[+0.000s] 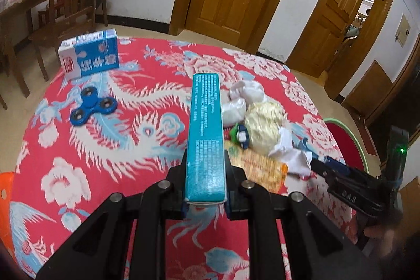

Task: Collect trash
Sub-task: 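Grasp the blue plastic toy with the right gripper while the left holds the box, then carry the medicine box and blue toy over the red bucket with both grippers, then open both grippers over the red bucket, dropping box and blue toy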

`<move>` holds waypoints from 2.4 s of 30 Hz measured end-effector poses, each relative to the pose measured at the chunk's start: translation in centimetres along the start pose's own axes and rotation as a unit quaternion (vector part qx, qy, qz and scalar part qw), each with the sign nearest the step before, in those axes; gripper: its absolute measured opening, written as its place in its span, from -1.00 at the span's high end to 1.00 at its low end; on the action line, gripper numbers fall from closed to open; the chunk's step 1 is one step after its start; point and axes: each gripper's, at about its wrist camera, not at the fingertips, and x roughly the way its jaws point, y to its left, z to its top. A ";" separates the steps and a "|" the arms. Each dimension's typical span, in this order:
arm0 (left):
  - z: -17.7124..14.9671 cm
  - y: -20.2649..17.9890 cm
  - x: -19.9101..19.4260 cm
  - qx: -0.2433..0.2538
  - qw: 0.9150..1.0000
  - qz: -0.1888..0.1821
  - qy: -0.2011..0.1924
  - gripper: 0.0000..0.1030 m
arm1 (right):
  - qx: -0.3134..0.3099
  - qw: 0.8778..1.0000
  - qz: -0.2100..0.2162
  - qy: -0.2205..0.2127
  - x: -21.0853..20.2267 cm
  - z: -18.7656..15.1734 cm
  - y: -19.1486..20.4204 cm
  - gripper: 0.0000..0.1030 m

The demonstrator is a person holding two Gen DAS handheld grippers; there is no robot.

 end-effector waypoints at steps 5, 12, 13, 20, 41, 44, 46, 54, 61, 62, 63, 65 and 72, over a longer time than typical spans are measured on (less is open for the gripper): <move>-0.9 0.0 -0.2 0.002 1.000 -0.007 0.002 0.64 | 0.005 1.000 -0.006 -0.003 -0.2 -0.3 0.0 0.41; -1.6 -0.7 -0.5 0.004 1.000 -0.021 0.004 0.64 | 0.017 1.000 0.002 -0.005 -0.7 -0.9 0.0 0.53; -1.7 -0.8 -0.6 0.005 1.000 -0.023 0.004 0.64 | 0.020 1.000 0.003 -0.006 -0.8 -1.0 0.1 0.53; -2.3 -1.9 -1.1 0.017 0.999 -0.032 0.002 0.64 | 0.050 0.998 0.011 -0.024 -2.7 -2.3 -0.2 0.53; -2.2 -7.7 -0.6 0.086 0.995 -0.055 0.004 0.64 | 0.112 0.990 0.007 -0.084 -8.7 -4.1 -3.1 0.53; -2.1 -8.8 -0.4 0.096 0.994 -0.061 0.005 0.64 | 0.119 0.989 0.003 -0.090 -9.4 -4.0 -3.9 0.53; -1.9 -9.5 -0.1 0.101 0.993 -0.064 0.008 0.64 | 0.124 0.988 0.001 -0.093 -9.7 -3.9 -4.5 0.53; -1.3 -13.2 1.5 0.131 0.988 -0.077 0.021 0.64 | 0.158 0.981 -0.018 -0.108 -10.8 -3.9 -7.9 0.53; -0.8 -17.0 3.6 0.162 0.982 -0.094 0.034 0.64 | 0.194 0.974 -0.036 -0.110 -10.8 -4.2 -11.7 0.53; -0.8 -17.6 4.0 0.166 0.981 -0.097 0.036 0.64 | 0.199 0.973 -0.038 -0.110 -10.7 -4.3 -12.3 0.53; -0.7 -18.3 4.4 0.171 0.979 -0.101 0.039 0.64 | 0.203 0.972 -0.041 -0.110 -10.6 -4.4 -12.8 0.53; -0.6 -19.5 5.1 0.180 0.977 -0.105 0.043 0.64 | 0.212 0.970 -0.045 -0.109 -10.5 -4.6 -13.8 0.53; -0.4 -23.3 7.5 0.207 0.969 -0.122 0.053 0.63 | 0.245 0.963 -0.060 -0.098 -9.2 -5.2 -17.5 0.52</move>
